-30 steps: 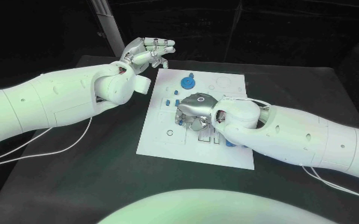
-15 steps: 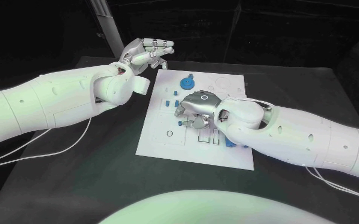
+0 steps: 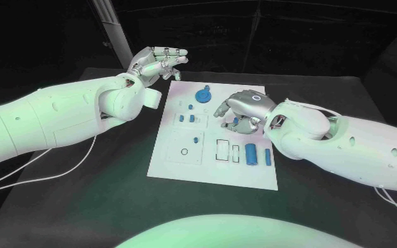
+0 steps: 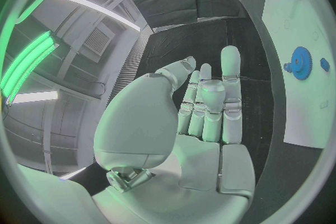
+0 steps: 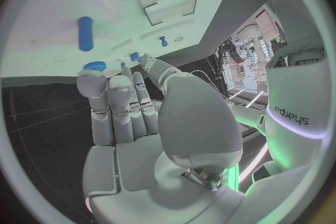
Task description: Assemble the parts on the task board
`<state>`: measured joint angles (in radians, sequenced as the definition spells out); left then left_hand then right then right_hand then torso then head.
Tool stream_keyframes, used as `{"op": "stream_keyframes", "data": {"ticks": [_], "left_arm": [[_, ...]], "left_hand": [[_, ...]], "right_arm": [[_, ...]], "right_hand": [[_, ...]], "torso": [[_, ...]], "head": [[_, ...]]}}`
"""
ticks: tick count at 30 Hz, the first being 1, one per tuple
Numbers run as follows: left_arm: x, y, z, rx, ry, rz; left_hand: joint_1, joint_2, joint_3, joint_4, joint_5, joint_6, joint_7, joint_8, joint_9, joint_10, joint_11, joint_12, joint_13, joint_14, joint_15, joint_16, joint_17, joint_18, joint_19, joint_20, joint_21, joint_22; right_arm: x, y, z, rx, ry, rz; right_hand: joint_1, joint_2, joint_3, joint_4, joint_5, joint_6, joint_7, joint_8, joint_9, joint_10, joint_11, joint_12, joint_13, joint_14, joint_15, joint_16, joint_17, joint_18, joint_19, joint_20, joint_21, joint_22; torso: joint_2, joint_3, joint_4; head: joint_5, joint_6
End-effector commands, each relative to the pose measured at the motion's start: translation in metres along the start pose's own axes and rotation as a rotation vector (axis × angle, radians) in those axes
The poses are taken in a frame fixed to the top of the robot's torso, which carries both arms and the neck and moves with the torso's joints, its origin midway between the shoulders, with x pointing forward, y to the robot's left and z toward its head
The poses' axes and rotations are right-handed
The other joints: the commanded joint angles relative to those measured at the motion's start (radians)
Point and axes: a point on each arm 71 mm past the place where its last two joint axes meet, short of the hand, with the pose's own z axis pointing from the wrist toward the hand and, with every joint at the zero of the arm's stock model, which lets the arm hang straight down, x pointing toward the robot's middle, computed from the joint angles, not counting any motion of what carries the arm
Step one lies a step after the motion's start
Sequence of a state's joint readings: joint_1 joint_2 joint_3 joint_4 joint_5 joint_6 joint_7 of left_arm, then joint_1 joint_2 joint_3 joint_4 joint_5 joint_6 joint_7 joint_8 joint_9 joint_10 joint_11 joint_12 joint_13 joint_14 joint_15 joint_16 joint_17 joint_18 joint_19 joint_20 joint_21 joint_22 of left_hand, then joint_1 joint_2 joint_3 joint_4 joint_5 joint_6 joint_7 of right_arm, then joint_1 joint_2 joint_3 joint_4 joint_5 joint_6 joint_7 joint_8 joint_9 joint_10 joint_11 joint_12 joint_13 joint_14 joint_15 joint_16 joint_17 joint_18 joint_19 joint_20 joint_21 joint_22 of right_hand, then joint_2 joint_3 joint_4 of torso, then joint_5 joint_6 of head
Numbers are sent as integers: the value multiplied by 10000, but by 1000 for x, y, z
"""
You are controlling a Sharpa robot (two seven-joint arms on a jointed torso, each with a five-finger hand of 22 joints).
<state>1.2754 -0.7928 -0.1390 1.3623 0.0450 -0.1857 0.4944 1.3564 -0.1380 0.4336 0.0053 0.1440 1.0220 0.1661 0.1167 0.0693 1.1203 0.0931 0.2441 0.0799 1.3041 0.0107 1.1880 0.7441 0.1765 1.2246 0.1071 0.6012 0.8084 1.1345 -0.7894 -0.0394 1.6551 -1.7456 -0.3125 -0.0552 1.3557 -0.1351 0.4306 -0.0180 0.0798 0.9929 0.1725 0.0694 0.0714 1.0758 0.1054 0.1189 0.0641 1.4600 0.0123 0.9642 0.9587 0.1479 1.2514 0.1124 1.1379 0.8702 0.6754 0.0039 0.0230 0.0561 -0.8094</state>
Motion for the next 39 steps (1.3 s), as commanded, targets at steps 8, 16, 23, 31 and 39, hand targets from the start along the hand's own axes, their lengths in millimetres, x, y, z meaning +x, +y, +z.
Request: {"op": "stream_keyframes", "data": {"ticks": [8, 16, 23, 31, 39], "left_arm": [[2, -1, 1, 40, 141, -112], [2, -1, 1, 25, 157, -120], [2, -1, 2, 18, 156, -118], [1, 0, 2, 5, 155, -117], [1, 0, 2, -5, 141, -109]], "left_hand": [[38, 15, -16, -59, 41, 8, 72, 52, -17, -44, 44, 40, -6, -49, 8, -33, -8, 60, -48, 26, -59, -11], [38, 15, -16, -59, 41, 8, 72, 52, -17, -44, 44, 40, -6, -49, 8, -33, -8, 60, -48, 26, -59, -11], [38, 15, -16, -59, 41, 8, 72, 52, -17, -44, 44, 40, -6, -49, 8, -33, -8, 60, -48, 26, -59, -11], [38, 15, -16, -59, 41, 8, 72, 52, -17, -44, 44, 40, -6, -49, 8, -33, -8, 60, -48, 26, -59, -11], [38, 15, -16, -59, 41, 8, 72, 52, -17, -44, 44, 40, -6, -49, 8, -33, -8, 60, -48, 26, -59, -11]], "right_arm": [[-9, -38, -16, 1809, 1142, -309], [-5, -45, -15, 1981, 1694, -608], [0, -41, -7, 1727, 2046, -522], [2, -34, 1, 1438, 2125, -371], [4, -30, 5, 1246, 2289, -313]], "right_hand": [[-217, -266, -773, 110, -40, -164, -149, -66, -50, -338, -58, -25, -7, 29, -25, -132, -235, -66, -6, -3, -108, -184], [-124, -206, -899, 108, -16, -178, -203, -54, -45, -375, -68, -1, 0, 33, -23, -149, -271, -61, -15, -6, -141, -221], [43, -9, -1000, 115, 20, -130, -244, -38, -36, -135, -123, 189, 17, 68, -69, -91, -255, -71, 42, -39, -120, -175], [208, 212, -882, 129, 48, -79, -264, -33, -33, 255, -212, 339, 12, 146, -153, 180, -28, -157, 306, -91, 188, 277], [409, 400, -567, 95, -14, 189, -287, 40, -1, 740, -282, 381, 15, 221, -229, 502, 240, -240, 552, -156, 523, 729]], "torso": [[-4, 0, 2], [15, 0, 26], [6, -7, 1], [7, 1, 10], [7, -1, 3]], "head": [[-160, 121], [-177, 122], [-144, 106], [-146, 81], [-118, 56]]}}
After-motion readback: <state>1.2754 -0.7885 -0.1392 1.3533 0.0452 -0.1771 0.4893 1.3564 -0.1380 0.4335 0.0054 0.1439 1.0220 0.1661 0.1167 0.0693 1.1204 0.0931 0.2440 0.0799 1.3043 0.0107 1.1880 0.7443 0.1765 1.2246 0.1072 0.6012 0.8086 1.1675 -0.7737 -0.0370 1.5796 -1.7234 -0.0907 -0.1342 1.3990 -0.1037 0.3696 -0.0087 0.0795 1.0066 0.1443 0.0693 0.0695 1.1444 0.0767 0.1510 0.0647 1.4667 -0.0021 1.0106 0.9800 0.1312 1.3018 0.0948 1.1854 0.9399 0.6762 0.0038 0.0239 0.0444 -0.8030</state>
